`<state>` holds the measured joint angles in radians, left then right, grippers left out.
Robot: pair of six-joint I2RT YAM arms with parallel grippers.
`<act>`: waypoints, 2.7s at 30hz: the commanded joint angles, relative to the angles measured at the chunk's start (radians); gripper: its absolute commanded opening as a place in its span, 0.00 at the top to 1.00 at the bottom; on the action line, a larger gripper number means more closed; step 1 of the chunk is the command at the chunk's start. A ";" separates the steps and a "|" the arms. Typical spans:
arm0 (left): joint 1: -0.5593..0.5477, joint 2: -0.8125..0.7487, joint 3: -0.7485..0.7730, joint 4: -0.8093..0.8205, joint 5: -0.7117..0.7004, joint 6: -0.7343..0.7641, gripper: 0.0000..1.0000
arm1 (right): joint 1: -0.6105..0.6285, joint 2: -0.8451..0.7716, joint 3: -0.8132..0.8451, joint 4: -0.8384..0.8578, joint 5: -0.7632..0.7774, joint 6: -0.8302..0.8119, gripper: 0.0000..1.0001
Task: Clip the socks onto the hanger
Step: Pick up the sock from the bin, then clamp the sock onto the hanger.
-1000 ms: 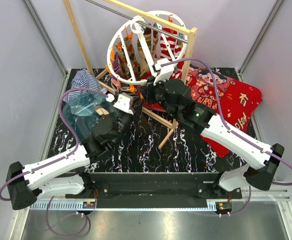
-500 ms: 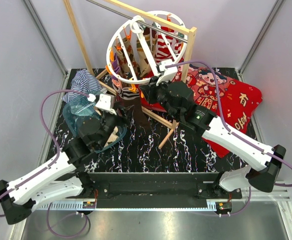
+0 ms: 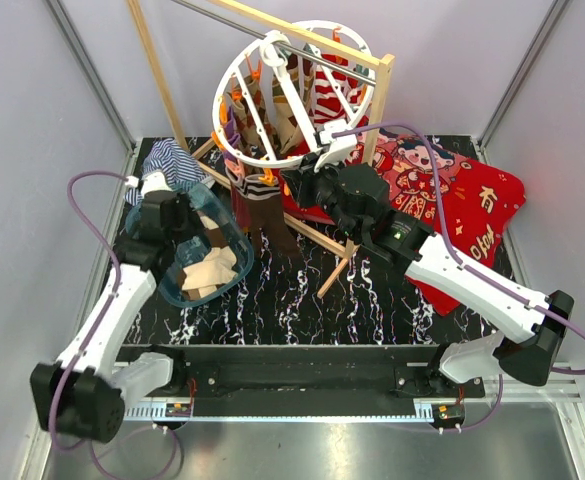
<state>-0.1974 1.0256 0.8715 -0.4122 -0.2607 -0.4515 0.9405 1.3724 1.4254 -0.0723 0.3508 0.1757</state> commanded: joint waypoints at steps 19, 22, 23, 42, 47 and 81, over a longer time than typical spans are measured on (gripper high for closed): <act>0.293 0.781 0.374 0.098 0.419 -0.148 0.61 | -0.025 -0.029 -0.013 0.025 -0.009 -0.024 0.94; 0.293 0.792 0.365 0.096 0.402 -0.145 0.69 | -0.028 -0.026 -0.014 0.028 -0.012 -0.019 0.94; 0.293 0.795 0.363 0.098 0.400 -0.142 0.73 | -0.028 -0.024 -0.014 0.029 -0.015 -0.018 0.94; 0.291 0.375 0.376 0.046 0.291 0.039 1.00 | -0.034 -0.047 -0.029 0.042 -0.003 -0.030 0.95; 0.283 0.228 0.368 0.061 0.343 0.123 1.00 | -0.032 -0.050 -0.026 0.046 0.004 -0.033 0.95; -0.169 -0.274 0.310 0.046 0.798 0.494 1.00 | -0.032 -0.064 -0.028 0.063 -0.062 -0.033 0.98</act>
<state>-0.2844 0.7223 1.1992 -0.3965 0.4301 -0.0051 0.9150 1.3415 1.4036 -0.0441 0.3122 0.1497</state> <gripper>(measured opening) 0.005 0.197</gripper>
